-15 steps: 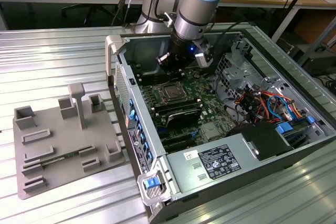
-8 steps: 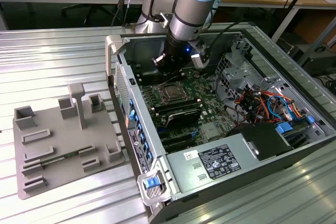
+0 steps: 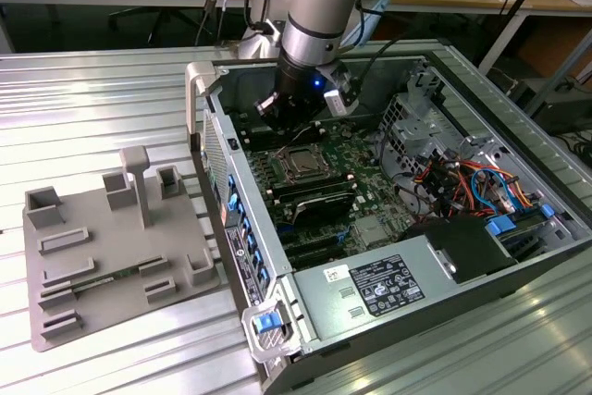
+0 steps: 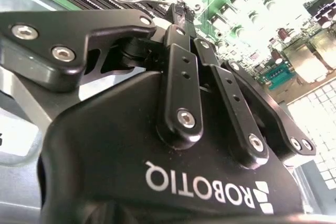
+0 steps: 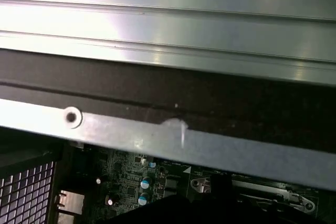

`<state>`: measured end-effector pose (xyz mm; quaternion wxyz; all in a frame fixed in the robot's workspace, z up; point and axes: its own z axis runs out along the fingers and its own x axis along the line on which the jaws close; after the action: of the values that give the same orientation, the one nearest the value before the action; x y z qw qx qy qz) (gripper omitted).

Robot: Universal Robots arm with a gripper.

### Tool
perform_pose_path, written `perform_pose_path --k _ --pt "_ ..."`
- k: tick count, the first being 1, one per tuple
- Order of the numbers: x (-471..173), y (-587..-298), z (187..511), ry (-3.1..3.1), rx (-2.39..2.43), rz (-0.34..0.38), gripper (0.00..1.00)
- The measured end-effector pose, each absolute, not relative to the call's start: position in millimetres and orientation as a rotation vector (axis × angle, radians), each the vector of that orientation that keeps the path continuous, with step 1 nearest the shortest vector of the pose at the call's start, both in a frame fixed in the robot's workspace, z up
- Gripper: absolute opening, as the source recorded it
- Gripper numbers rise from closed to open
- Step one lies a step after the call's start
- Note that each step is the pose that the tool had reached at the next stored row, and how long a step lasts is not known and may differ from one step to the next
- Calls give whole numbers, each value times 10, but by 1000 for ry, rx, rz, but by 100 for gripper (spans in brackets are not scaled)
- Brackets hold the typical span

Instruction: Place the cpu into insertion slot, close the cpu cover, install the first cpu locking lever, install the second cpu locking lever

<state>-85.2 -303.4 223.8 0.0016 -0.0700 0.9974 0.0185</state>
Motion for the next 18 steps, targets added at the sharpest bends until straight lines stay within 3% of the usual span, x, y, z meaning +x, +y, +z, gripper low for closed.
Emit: perform_pose_path --k 18 --pt "-812 -2998 2181 3132 -222 58 11"
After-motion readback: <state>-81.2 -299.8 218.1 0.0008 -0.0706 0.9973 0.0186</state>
